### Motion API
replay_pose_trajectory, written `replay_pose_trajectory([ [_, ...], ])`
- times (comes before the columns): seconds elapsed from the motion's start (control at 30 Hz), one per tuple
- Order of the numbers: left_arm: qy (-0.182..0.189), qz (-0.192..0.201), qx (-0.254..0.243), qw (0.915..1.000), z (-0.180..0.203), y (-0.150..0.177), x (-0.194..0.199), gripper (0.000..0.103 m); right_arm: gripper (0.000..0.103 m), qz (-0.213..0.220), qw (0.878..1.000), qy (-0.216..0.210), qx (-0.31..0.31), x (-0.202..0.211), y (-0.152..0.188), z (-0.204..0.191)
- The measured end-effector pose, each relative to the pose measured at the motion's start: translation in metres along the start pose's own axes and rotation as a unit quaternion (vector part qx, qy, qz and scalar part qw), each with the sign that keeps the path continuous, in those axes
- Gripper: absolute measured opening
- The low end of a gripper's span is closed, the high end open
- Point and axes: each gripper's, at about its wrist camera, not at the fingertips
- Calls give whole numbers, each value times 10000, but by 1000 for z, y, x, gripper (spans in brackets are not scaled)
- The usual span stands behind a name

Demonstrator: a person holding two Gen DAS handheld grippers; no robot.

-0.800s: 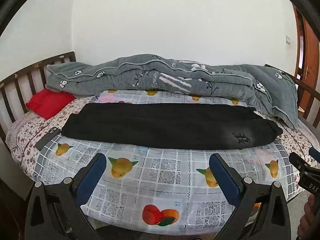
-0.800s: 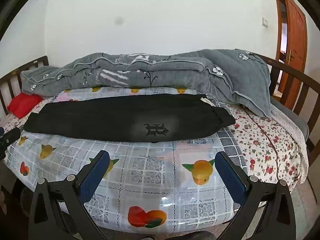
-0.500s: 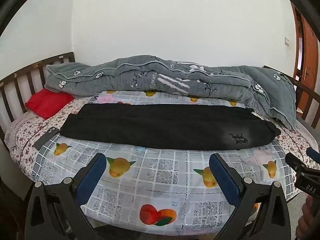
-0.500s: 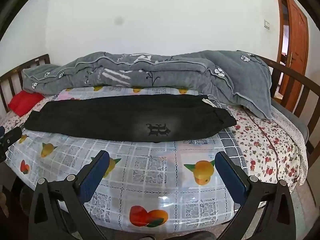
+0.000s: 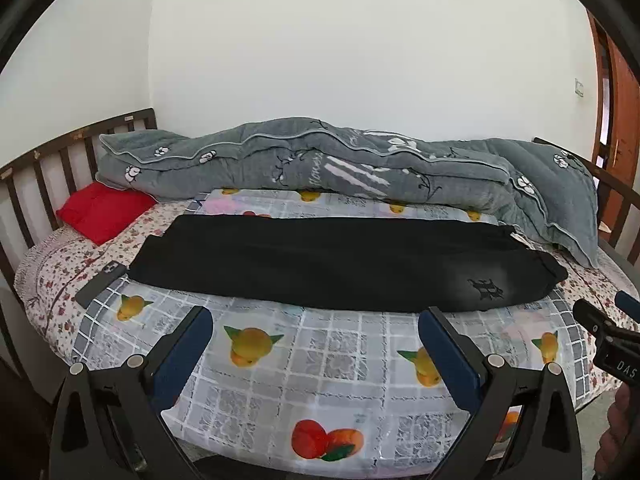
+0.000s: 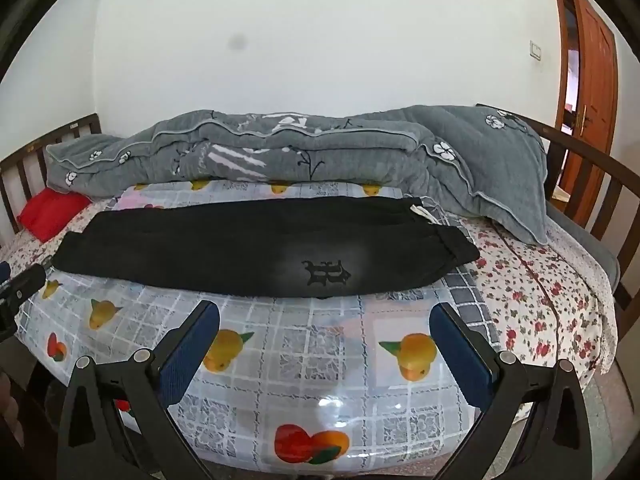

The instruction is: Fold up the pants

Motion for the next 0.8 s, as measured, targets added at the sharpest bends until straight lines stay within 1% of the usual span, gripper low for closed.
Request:
replay_pose_trajectory([
  [0.2,-195,119,-40,9997,4,-3,-7,103,103,59,9999,-104,-13,-14,-6,-1],
  [0.4,-261,90,-24,9996,9,-6,-12,103,103,-74,9997,-227,-98,-28,-6,8],
  [0.43,-238,104,-27,9997,10,-6,-13,103,103,-52,9997,-232,-64,-28,-6,9],
  [0.53,-277,117,-70,9995,13,-4,-15,103,103,-27,10000,-73,21,-29,-6,10],
  [0.8,-304,177,-143,9993,12,1,-24,103,103,-23,9999,-110,-25,-32,-6,9],
])
Point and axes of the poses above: each gripper's, at about its wrist camera, not at the fingertips, and x roughly against the way its jaws point, z to its right, y to its underside, and after that the axes turned 4 degrees about z, right-handed
